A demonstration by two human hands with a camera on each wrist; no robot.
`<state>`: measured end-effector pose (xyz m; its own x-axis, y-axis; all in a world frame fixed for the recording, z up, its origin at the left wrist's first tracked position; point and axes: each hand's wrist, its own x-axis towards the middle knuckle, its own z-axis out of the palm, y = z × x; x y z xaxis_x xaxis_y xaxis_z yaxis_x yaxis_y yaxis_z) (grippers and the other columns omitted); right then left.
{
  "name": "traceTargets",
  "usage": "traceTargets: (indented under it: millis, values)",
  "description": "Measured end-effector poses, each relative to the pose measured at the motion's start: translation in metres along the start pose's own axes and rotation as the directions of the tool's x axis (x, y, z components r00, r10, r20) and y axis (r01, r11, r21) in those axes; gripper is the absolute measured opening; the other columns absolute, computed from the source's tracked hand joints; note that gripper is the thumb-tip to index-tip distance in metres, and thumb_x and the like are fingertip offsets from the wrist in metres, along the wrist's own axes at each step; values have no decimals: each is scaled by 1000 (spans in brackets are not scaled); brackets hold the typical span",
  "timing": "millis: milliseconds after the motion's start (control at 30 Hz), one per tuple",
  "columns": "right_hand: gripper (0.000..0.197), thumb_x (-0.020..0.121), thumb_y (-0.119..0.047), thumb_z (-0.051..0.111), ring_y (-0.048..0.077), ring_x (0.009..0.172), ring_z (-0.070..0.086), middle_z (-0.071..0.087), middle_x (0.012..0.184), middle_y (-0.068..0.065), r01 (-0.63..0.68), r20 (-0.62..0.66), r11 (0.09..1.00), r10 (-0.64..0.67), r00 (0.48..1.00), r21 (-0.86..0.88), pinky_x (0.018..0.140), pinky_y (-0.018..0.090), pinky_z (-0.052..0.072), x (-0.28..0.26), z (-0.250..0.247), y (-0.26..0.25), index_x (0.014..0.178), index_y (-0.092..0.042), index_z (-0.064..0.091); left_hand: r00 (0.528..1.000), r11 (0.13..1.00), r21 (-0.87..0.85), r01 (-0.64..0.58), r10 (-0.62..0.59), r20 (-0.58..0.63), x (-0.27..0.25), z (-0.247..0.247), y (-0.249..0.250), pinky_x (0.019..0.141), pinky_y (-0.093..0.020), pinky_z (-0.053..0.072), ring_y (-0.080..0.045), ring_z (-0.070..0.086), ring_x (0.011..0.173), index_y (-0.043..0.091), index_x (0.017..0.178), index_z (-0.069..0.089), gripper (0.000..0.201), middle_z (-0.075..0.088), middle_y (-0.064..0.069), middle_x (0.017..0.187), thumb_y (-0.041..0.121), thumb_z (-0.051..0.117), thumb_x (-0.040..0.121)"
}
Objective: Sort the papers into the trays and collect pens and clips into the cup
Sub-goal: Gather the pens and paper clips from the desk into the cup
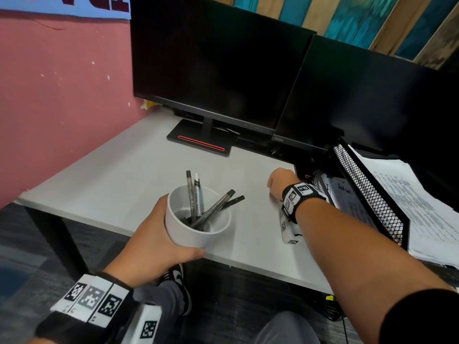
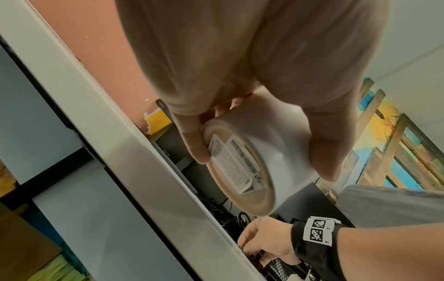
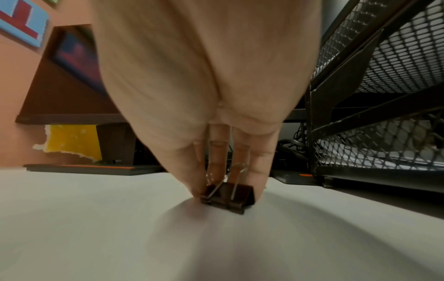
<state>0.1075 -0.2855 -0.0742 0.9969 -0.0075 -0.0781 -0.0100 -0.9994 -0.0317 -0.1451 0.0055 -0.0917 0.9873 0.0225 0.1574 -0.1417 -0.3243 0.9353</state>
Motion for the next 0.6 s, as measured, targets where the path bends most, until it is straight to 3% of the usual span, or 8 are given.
traceTargets:
  millis: [167,267,433,533,600]
  values:
    - [27,86,3,61,27,91,73,76,102,5,-25,-15,995,27,1000,101,82,36,65,-16,-4,7,92,-14,81,1000,1000,5,2,-3,13,-1,7,-1,90,-21,49,6,64,115,47,131,47,99,64,30,126,18,103,54]
    - [30,87,7,63,26,90,69,66,92,1,-33,-33,987,39,999,154,79,33,62,-26,-13,13,96,-14,81,1000,1000,12,0,-1,24,-2,10,0,89,-19,47,8,63,115,47,132,47,100,63,32,126,19,103,54]
    - [30,89,4,67,28,110,70,72,121,8,-40,-82,969,62,995,244,93,36,61,-34,-27,27,109,-14,80,999,1000,18,-11,10,38,-3,13,3,88,-15,47,8,63,116,45,134,47,101,62,32,126,22,103,54]
    - [27,94,-5,67,34,118,70,74,126,17,-62,-32,975,70,997,214,101,40,59,-37,-28,34,118,-5,79,999,1000,12,-14,13,46,-5,15,5,88,-16,47,8,63,114,46,133,47,101,63,32,126,22,102,52]
    - [25,95,-14,68,32,116,71,75,123,15,-72,17,980,71,997,183,100,41,59,-40,-24,37,116,-6,80,999,1000,10,-14,13,52,-6,16,7,90,-20,49,7,64,114,47,133,46,101,63,31,126,26,102,51]
